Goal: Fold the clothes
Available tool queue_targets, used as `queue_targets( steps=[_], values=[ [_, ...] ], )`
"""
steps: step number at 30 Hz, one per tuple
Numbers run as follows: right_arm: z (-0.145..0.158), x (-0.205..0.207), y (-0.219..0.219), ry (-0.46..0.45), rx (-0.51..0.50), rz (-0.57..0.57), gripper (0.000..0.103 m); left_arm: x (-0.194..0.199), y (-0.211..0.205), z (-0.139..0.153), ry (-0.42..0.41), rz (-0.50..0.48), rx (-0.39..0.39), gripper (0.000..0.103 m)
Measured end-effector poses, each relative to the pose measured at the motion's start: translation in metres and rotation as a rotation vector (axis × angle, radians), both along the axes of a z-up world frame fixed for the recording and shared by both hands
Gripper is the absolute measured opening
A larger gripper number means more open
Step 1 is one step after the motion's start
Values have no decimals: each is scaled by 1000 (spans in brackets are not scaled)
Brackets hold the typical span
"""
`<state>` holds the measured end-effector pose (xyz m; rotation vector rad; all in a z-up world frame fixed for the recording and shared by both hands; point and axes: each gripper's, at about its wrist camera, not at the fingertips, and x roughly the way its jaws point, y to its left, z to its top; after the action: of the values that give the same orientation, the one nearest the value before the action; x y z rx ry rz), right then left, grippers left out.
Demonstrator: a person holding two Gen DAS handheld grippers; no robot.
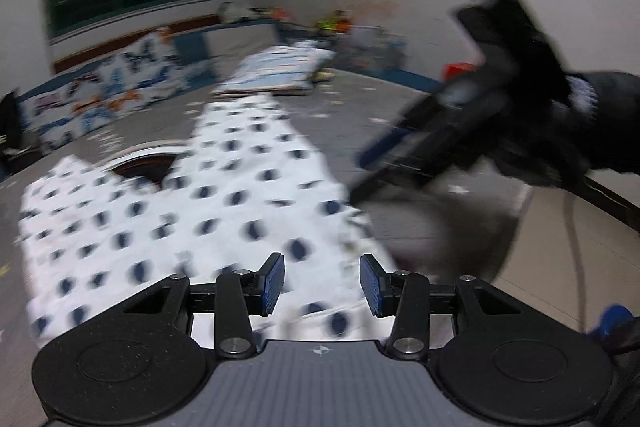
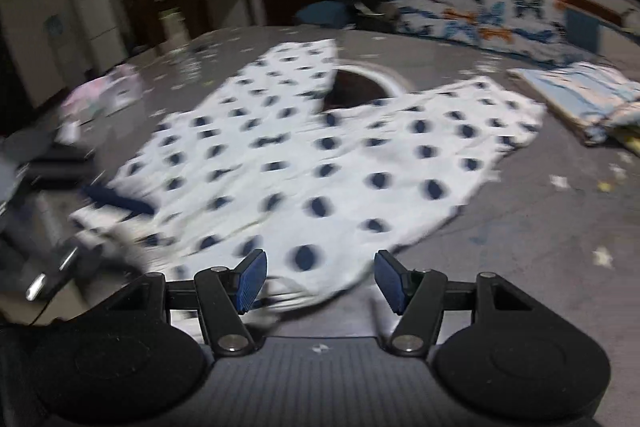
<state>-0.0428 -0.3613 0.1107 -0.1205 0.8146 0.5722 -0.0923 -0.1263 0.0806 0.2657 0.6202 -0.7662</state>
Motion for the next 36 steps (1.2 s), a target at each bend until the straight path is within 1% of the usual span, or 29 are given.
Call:
queue_targets(
  steps=[3, 6, 8, 9, 10, 12, 13, 15, 16, 17, 18, 22, 29, 32, 36],
  values=[
    [0, 15, -13, -9, -4, -67, 60, 0, -23, -9, 9, -62, 29, 45],
    [-1, 31, -22, -17, -2, -112, 58, 2, -41, -23, 16, -79, 82, 45],
    [-1, 43, -29, -21, 2, -141, 56, 6, -47, -31, 32, -79, 101, 45],
    [-2, 50, -32, -20, 7, -158, 55, 7, -47, -33, 39, -76, 101, 42],
    [-2, 56, -35, -18, 13, -175, 54, 8, -47, -35, 46, -73, 101, 35],
    [-3, 70, -41, -18, 17, -207, 52, 11, -47, -39, 60, -68, 100, 31],
    [-4, 77, -43, -19, 13, -222, 51, 12, -47, -41, 68, -65, 100, 22],
    [-8, 94, -49, -18, 11, -259, 50, 16, -44, -40, 88, -55, 77, 13],
    [-10, 103, -52, -14, 15, -281, 46, 18, -41, -38, 99, -48, 61, 12],
    [-13, 115, -55, -5, 23, -309, 45, 21, -39, -37, 110, -42, 45, 12],
    [-15, 124, -58, 3, 29, -325, 42, 23, -35, -35, 120, -34, 28, 11],
    [-23, 166, -64, 0, 31, -397, 37, 30, -18, -23, 150, 7, -53, 11],
    [-33, 240, -67, -9, 9, -465, 36, 44, 12, -3, 205, 77, -187, 11],
    [-39, 264, -67, -9, 8, -491, 36, 51, 16, 0, 219, 90, -209, 11],
    [-46, 278, -65, -27, -10, -511, 35, 56, 20, 2, 231, 96, -234, 11]
  ],
)
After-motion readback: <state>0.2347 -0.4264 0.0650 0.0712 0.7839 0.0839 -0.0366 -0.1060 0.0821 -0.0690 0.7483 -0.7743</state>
